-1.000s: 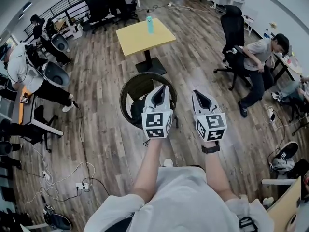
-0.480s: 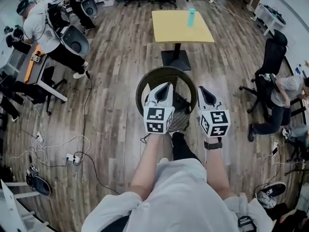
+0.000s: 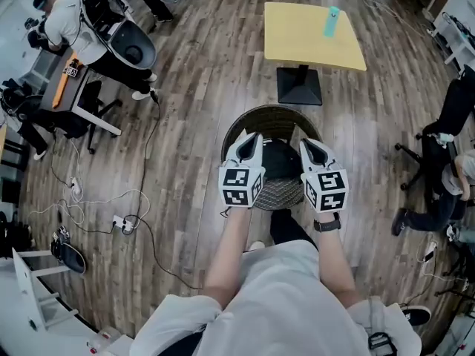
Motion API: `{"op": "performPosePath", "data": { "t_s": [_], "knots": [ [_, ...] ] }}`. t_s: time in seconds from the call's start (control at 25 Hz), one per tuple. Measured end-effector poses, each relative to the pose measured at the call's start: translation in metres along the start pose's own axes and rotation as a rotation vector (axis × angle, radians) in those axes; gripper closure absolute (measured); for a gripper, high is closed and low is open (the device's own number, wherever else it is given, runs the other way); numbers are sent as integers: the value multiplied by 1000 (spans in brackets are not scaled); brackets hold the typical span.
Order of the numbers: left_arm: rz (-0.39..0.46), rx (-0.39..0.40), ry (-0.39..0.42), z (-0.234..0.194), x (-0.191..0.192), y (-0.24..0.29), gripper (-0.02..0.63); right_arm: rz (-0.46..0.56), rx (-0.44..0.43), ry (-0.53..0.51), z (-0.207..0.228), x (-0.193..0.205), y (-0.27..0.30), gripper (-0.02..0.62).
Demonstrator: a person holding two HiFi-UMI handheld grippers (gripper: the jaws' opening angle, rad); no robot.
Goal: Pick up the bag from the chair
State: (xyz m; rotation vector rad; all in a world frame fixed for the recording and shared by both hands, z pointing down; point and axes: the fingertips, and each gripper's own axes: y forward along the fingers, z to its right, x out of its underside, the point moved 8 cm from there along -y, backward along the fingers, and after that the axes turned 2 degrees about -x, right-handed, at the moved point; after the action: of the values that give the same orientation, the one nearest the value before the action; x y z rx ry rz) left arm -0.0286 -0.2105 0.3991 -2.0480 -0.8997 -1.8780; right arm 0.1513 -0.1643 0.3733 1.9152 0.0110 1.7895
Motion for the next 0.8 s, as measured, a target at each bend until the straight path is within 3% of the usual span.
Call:
{"op": "performPosePath", "data": {
  "t_s": [0.32,0.56,0.8],
  "knots": [
    [-138,-42,11,-20,40,48,595,-134,-81,44,32,45,62,584],
    [-244,-41,-97,-33,83,70,594,-228,-142,77,40,85,95,583],
    [-367,-66,-121,-45,136,91,584,-319,-184,119,48,125,126,583]
  ]
}}
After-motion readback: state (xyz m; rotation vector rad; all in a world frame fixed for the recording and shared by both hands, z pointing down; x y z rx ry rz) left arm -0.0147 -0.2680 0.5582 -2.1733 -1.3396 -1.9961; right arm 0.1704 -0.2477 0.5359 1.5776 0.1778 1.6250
